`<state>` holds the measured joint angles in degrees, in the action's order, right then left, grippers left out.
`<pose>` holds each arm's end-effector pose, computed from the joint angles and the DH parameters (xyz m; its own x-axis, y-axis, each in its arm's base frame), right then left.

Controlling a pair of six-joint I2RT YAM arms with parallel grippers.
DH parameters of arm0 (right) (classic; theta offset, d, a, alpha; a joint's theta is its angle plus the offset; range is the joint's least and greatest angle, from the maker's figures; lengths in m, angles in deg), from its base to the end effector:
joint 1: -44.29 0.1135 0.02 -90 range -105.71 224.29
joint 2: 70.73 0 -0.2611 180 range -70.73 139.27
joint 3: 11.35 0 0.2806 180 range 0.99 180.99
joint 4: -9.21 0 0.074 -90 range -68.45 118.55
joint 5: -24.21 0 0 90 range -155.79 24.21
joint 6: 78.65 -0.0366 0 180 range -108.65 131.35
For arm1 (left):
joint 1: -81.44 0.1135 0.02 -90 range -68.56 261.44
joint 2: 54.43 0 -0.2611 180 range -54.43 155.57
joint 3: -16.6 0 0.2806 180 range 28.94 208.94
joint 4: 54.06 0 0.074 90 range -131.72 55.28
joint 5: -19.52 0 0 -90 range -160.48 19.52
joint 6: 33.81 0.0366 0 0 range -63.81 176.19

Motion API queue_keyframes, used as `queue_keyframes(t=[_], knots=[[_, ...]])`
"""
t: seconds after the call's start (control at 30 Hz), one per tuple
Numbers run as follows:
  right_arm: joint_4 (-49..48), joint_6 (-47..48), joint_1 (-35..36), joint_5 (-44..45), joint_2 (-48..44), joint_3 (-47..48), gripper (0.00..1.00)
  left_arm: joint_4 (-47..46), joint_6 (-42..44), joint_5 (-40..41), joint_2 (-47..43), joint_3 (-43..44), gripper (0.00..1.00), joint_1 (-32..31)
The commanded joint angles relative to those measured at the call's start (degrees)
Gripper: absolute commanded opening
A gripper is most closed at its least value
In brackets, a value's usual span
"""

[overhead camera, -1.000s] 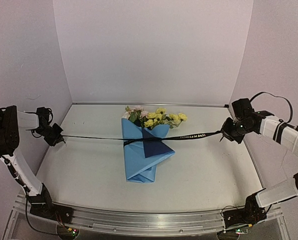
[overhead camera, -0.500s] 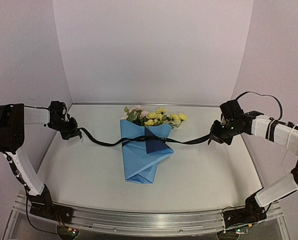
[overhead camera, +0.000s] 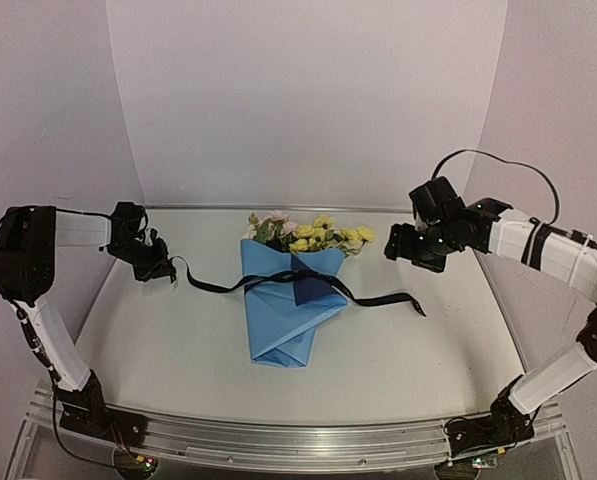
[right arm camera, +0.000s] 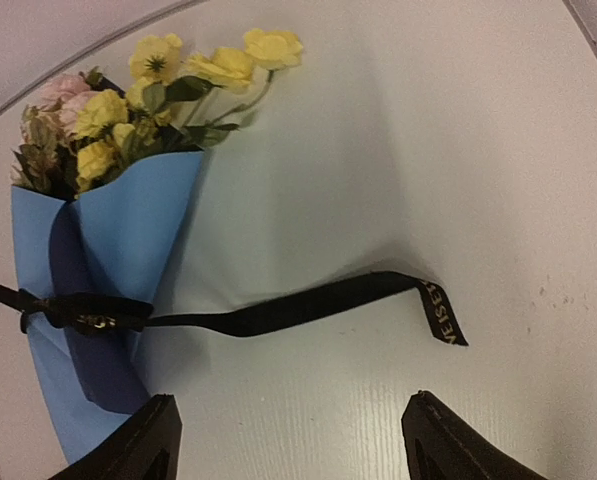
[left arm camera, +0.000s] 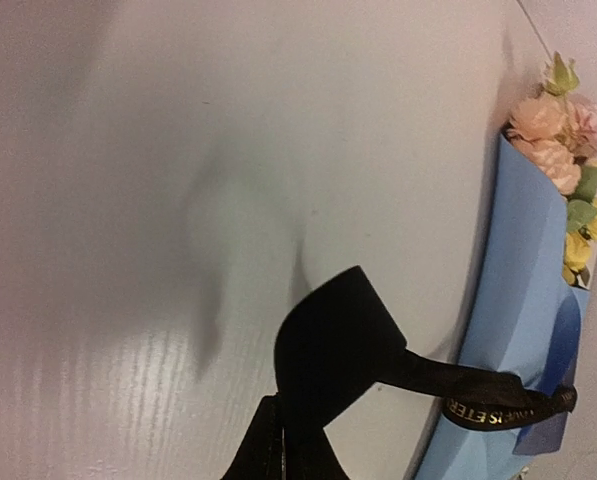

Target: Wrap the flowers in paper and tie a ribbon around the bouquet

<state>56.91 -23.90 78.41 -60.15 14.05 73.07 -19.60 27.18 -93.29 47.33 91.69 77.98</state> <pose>0.2923 0.1937 0.2896 -0.7937 0.1560 -0.5880 -0.0560 0.9437 0.3260 0.3744 -0.0369 0.1488 -0.8820 -0.3945 -0.2576 -0.2119 0.8204 -0.5311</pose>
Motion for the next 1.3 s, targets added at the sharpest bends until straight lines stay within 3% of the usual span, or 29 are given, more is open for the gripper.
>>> queue_keyframes(t=[0.0,0.1,0.23,0.5,0.67,0.83,0.93,1.03,1.27], knots=[[-1.95,7.81,2.75,-4.8,8.47,10.01,0.78,0.27,-3.86,9.12,-1.49,-1.5,0.27,2.23],[-1.88,10.19,5.1,-7.3,12.74,14.19,0.77,-0.69,-2.71,7.9,-3.73,-0.91,0.46,1.4],[-1.92,9.89,7.08,-6.91,13.86,13.29,0.67,0.2,0.03,11.84,-7.45,1.79,0.62,-2.35],[-3.05,7.3,11.0,-6.96,14.52,7.17,0.71,-0.56,6.51,17.56,-7.75,7.07,0.74,-13.61],[-6.16,-1.22,10.72,-6.53,11.33,0.32,0.77,-1.58,5.02,16.79,-2.92,11.15,0.75,-18.94],[-21.59,-14.47,10.7,-15.26,9.41,-9.92,0.8,-3.5,1.32,11.04,1.12,11.39,0.69,-22.95],[-31.76,-22.18,10.7,-18.49,11.17,-13.92,0.78,-5.41,-3.45,10.29,1.59,7.5,0.59,-23.87],[-40.09,-27.19,10.7,-19.86,12.4,-16.78,0.77,-9.09,-6.84,9.07,0.11,1.37,0.57,-23.97],[-48.75,-33.87,10.7,-21.55,15.66,-18.8,0.53,-18.86,-10.39,3.48,-2.82,-6.32,0.55,-26.15]])
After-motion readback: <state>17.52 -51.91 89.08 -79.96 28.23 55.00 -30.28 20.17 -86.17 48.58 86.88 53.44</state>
